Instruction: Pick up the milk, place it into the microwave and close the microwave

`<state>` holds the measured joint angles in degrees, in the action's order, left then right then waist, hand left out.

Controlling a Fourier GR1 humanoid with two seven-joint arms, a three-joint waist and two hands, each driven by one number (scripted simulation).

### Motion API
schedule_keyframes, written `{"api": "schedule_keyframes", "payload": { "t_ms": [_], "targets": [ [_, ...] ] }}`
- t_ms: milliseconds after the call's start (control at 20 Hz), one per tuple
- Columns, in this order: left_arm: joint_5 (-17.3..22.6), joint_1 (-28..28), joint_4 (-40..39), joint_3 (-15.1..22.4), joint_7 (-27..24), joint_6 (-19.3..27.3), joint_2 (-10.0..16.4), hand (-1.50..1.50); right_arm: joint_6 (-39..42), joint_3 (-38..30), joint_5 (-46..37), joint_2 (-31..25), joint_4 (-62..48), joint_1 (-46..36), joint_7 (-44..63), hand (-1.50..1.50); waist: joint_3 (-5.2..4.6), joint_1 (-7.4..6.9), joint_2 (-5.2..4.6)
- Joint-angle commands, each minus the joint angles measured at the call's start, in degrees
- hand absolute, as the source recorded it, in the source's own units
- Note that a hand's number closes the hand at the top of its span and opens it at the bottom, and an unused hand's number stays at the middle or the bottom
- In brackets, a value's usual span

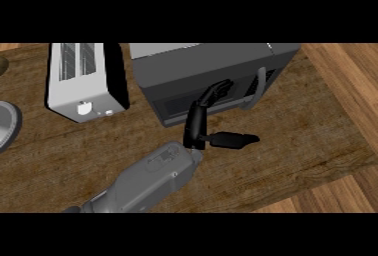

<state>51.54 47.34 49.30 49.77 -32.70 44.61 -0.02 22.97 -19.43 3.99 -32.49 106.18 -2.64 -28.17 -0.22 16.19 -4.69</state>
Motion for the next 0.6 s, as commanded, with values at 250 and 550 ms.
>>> {"api": "schedule_keyframes", "payload": {
  "t_ms": [250,550],
  "targets": [
    [3.94,4.38,-4.16,-2.79,-1.76,0.62,0.02,-1.50,-0.17,0.05,-0.71,-1.45,-1.78,-3.26,0.57,1.50,0.00,0.27,-0.95],
    [5.45,5.41,-3.83,-2.37,-2.70,0.20,0.02,-1.50,4.27,4.48,12.02,6.75,-7.48,-2.55,3.11,-1.50,0.36,-0.34,-1.31]
  ]
}}
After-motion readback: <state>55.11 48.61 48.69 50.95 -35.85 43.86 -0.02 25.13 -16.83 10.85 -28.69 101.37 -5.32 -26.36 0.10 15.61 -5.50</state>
